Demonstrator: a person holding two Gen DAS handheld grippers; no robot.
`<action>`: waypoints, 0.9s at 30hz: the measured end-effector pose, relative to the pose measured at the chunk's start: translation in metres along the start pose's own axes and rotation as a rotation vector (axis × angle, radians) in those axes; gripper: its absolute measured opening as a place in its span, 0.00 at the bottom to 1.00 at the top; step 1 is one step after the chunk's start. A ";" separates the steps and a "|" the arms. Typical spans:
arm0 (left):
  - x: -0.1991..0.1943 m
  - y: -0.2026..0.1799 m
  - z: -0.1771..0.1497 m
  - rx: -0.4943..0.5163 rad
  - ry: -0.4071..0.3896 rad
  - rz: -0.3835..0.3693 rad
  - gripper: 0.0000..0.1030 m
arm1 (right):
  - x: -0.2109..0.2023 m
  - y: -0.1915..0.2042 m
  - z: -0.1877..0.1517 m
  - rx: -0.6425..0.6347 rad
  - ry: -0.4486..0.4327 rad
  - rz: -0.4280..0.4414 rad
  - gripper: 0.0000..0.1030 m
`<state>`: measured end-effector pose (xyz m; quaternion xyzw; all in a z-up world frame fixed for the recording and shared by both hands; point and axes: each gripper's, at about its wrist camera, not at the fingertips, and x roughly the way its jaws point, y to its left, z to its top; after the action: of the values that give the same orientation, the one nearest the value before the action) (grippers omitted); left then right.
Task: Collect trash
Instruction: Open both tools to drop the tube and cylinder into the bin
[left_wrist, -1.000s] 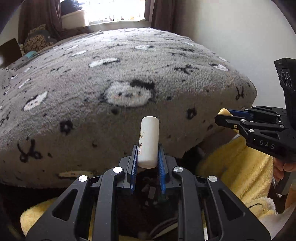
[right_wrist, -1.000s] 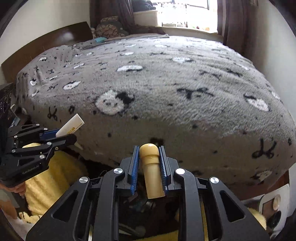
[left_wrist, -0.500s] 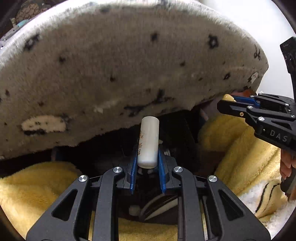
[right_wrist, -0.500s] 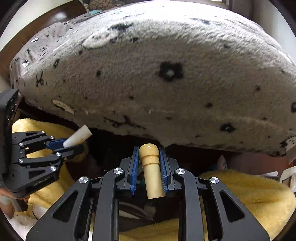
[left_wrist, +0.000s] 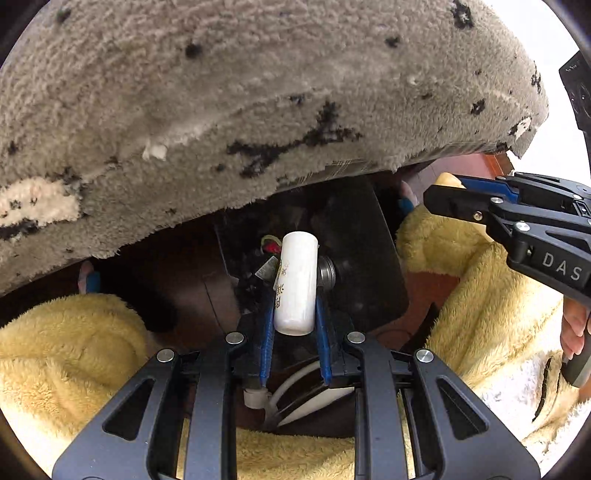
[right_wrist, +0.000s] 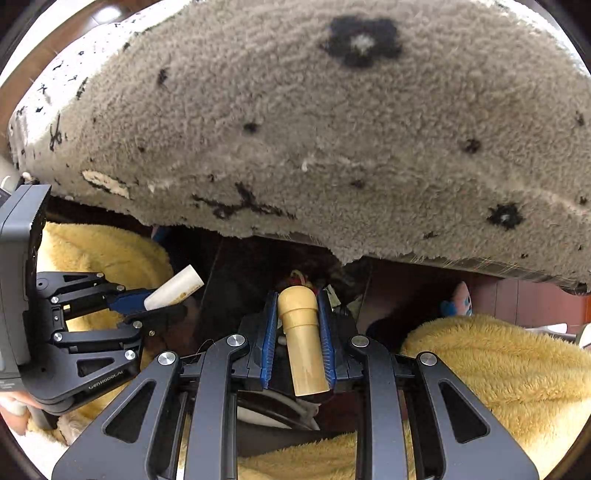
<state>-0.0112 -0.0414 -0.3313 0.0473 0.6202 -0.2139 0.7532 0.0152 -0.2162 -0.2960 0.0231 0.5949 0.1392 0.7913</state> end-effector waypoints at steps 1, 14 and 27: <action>0.002 0.001 0.003 -0.003 0.002 -0.004 0.18 | 0.002 0.000 0.001 -0.001 0.005 0.001 0.21; 0.015 0.003 0.007 -0.018 0.038 -0.059 0.19 | 0.020 0.001 0.012 -0.007 0.040 0.031 0.23; -0.004 0.008 0.009 -0.036 -0.007 -0.049 0.49 | 0.006 -0.003 0.017 0.026 0.008 -0.005 0.48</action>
<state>-0.0005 -0.0360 -0.3267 0.0175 0.6224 -0.2213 0.7506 0.0331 -0.2159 -0.2975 0.0314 0.5999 0.1298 0.7888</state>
